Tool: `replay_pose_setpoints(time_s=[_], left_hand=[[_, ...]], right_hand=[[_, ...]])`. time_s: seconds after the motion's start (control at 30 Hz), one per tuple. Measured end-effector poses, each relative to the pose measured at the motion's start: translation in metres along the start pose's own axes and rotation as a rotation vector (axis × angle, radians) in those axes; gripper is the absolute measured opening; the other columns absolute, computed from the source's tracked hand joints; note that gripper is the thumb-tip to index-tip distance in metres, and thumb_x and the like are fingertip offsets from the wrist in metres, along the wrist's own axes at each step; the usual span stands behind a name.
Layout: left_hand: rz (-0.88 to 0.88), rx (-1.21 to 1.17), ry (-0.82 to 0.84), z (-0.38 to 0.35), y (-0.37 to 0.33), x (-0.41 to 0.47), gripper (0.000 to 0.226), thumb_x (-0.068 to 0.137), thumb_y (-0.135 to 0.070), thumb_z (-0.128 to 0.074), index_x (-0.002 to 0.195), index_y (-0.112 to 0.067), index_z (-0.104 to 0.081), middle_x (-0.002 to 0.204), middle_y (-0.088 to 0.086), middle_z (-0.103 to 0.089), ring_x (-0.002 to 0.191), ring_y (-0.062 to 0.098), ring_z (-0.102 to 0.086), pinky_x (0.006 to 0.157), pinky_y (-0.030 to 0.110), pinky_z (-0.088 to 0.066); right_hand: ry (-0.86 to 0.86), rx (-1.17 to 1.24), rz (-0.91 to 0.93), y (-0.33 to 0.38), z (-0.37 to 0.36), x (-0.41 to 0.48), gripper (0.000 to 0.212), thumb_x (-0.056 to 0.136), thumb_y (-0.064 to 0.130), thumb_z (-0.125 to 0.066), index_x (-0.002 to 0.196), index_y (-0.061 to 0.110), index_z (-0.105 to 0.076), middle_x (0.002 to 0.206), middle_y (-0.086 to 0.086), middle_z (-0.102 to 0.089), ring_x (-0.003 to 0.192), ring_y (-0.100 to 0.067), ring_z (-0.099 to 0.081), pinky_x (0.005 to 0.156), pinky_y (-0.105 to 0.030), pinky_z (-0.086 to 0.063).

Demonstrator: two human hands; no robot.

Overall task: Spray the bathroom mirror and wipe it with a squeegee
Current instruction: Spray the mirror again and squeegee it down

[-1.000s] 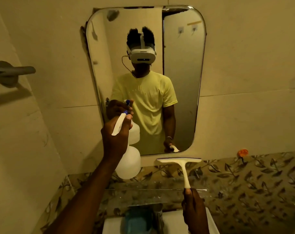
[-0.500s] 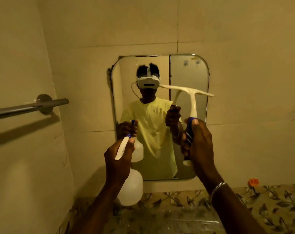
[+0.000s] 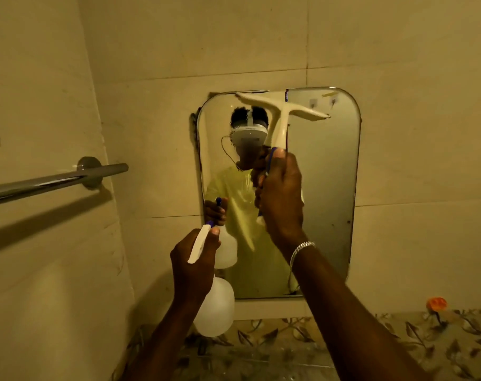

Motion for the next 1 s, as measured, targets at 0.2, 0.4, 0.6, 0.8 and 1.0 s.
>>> replay_pose_setpoints(time_s=[0.2, 0.4, 0.6, 0.8, 1.0], left_hand=[[0.004, 0.031, 0.021, -0.005, 0.016, 0.002, 0.021, 0.098, -0.028, -0.065, 0.092, -0.011, -0.075, 0.078, -0.003, -0.074, 0.079, 0.01, -0.072, 0.067, 0.014, -0.056], [0.02, -0.002, 0.015, -0.012, 0.008, -0.003, 0.024, 0.096, -0.03, -0.065, 0.097, -0.008, -0.075, 0.08, -0.001, -0.074, 0.079, 0.009, -0.072, 0.067, 0.009, -0.054], [0.002, -0.018, 0.033, -0.012, -0.011, -0.008, 0.028, 0.095, -0.035, -0.063, 0.098, -0.01, -0.075, 0.08, -0.002, -0.074, 0.08, 0.009, -0.072, 0.068, 0.009, -0.053], [-0.009, 0.004, 0.017, 0.0, -0.02, -0.007, 0.036, 0.093, -0.044, -0.062, 0.098, -0.01, -0.075, 0.083, 0.0, -0.075, 0.082, 0.007, -0.072, 0.068, 0.006, -0.052], [-0.049, 0.03, -0.009, 0.016, -0.037, 0.002, 0.019, 0.097, -0.03, -0.065, 0.095, -0.012, -0.074, 0.082, 0.001, -0.075, 0.084, 0.008, -0.071, 0.066, 0.006, -0.052]], right_hand=[[0.021, -0.128, -0.021, -0.083, 0.038, -0.079, 0.023, 0.109, 0.045, -0.039, 0.096, 0.036, -0.056, 0.069, 0.002, -0.052, 0.054, -0.012, -0.047, 0.05, -0.033, -0.043], [0.036, -0.28, -0.24, -0.17, 0.111, -0.177, 0.053, 0.098, 0.067, -0.032, 0.094, 0.023, -0.06, 0.063, -0.001, -0.058, 0.05, -0.008, -0.052, 0.051, -0.031, -0.043], [0.083, -0.693, -0.373, -0.233, 0.174, -0.265, 0.06, 0.103, 0.054, -0.044, 0.099, 0.007, -0.08, 0.081, -0.014, -0.079, 0.075, -0.031, -0.075, 0.079, -0.018, -0.052], [0.054, -0.307, -0.462, -0.171, 0.161, -0.238, 0.043, 0.097, 0.072, -0.046, 0.095, 0.036, -0.07, 0.066, -0.004, -0.065, 0.059, -0.025, -0.062, 0.059, -0.037, -0.049], [0.059, 0.076, -0.243, -0.034, 0.101, -0.099, 0.039, 0.109, 0.045, -0.036, 0.101, 0.013, -0.057, 0.064, 0.0, -0.051, 0.044, -0.011, -0.041, 0.039, -0.024, -0.036]])
Point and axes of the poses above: each hand's wrist, its own x-axis towards the middle knuckle, its own z-axis out of the back of the hand, y = z × x, the point moved 3 cm from there along x, towards the middle knuckle
